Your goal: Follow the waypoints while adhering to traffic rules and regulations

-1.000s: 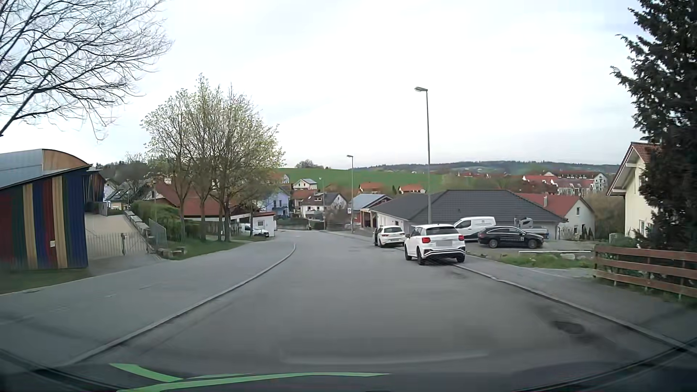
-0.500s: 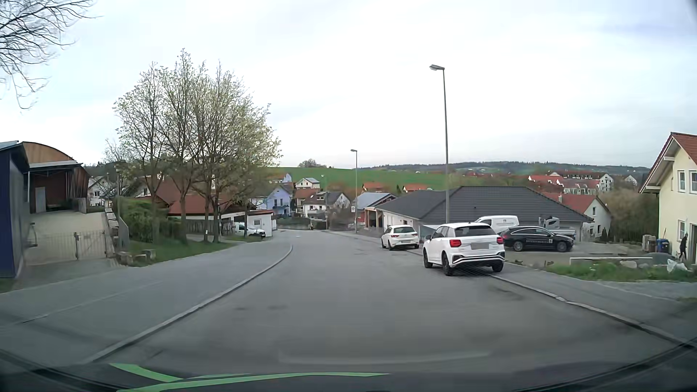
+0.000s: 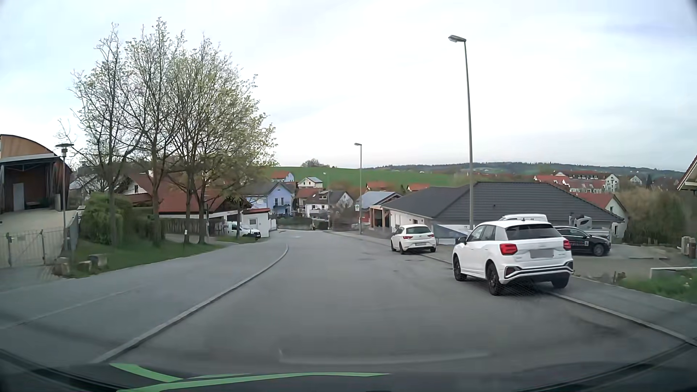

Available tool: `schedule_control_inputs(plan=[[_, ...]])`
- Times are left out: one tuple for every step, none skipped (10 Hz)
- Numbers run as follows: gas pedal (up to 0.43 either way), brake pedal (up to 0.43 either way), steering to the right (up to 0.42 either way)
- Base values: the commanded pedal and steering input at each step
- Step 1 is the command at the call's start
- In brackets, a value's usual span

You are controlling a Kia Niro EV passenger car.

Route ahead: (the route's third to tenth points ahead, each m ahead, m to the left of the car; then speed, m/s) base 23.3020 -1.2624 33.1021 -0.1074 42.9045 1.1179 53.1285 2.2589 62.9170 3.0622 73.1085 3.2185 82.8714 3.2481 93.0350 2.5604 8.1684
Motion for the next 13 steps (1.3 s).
schedule_control_inputs(plan=[[0.000, 0.152, -0.011], [0.000, 0.152, -0.011], [0.000, 0.152, -0.011], [0.000, 0.152, -0.012], [0.000, 0.152, -0.012], [0.000, 0.152, -0.013], [0.000, 0.159, -0.013], [0.000, 0.159, -0.014], [0.000, 0.159, -0.014], [0.000, 0.159, -0.015], [0.000, 0.159, -0.015], [0.000, 0.159, -0.014], [0.000, 0.159, -0.012]])
